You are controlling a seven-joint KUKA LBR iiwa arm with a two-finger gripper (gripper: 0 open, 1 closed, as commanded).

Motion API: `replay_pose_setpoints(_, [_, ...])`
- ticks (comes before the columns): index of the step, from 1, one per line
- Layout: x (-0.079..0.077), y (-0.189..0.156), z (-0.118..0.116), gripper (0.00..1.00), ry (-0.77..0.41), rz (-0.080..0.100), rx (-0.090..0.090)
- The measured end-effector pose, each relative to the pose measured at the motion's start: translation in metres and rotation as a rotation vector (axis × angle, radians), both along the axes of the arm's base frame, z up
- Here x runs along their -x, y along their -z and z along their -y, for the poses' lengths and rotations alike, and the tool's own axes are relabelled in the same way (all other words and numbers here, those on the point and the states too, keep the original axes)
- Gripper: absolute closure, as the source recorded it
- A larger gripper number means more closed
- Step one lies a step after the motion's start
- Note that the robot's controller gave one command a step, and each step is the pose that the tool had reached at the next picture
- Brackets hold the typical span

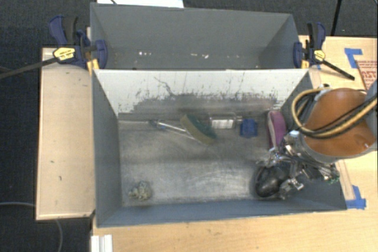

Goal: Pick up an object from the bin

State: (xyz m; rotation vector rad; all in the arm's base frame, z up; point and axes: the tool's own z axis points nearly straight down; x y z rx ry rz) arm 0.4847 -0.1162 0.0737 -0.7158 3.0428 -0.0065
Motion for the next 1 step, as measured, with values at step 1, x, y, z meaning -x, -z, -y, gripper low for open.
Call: replay_pose_setpoints(1, [0.0013,-0.184,-0.0314,1.0,0.018,-0.006,0.0])
